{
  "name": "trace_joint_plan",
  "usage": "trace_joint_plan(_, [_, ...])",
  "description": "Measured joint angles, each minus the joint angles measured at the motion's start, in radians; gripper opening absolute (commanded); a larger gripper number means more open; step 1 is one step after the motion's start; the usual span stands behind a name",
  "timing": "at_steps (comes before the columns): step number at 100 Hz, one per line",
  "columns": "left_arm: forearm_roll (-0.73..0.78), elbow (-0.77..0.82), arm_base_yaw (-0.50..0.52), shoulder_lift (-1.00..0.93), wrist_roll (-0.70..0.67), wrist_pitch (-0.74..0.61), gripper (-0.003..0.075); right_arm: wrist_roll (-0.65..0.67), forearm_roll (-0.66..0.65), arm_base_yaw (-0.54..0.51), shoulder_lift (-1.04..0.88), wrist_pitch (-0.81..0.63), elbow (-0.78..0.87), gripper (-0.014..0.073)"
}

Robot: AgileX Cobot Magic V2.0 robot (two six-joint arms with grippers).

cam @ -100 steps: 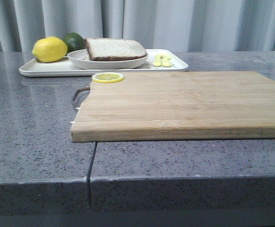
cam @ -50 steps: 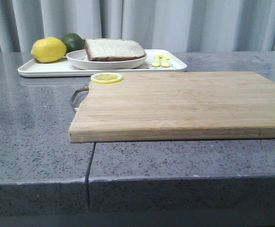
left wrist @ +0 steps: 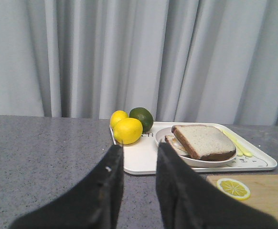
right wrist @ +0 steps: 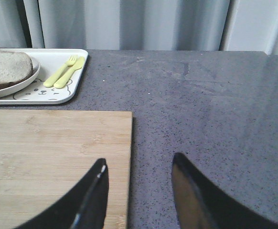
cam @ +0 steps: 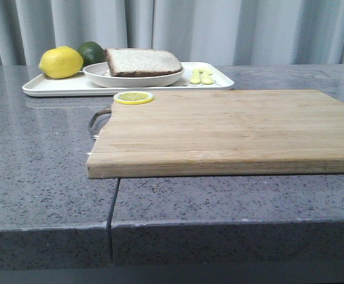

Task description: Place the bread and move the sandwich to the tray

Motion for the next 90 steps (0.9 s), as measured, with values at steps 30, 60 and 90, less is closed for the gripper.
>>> trace_joint_plan(30, [0.000,0.060,0.000,-0.039,0.000,0.002,-0.0019,0.000,0.000,0.000,0.000,0.000,0.000,-0.0122])
trace_joint_plan(60, [-0.002,0.060,0.000,-0.039,0.000,0.002,-0.0019,-0.002,0.000,0.000,0.000,0.006,0.000,-0.0116])
trace_joint_plan(90, [-0.004,0.060,0.000,-0.039,0.000,0.002,-0.0019,-0.002,0.000,0.000,0.000,0.006,0.000,-0.0116])
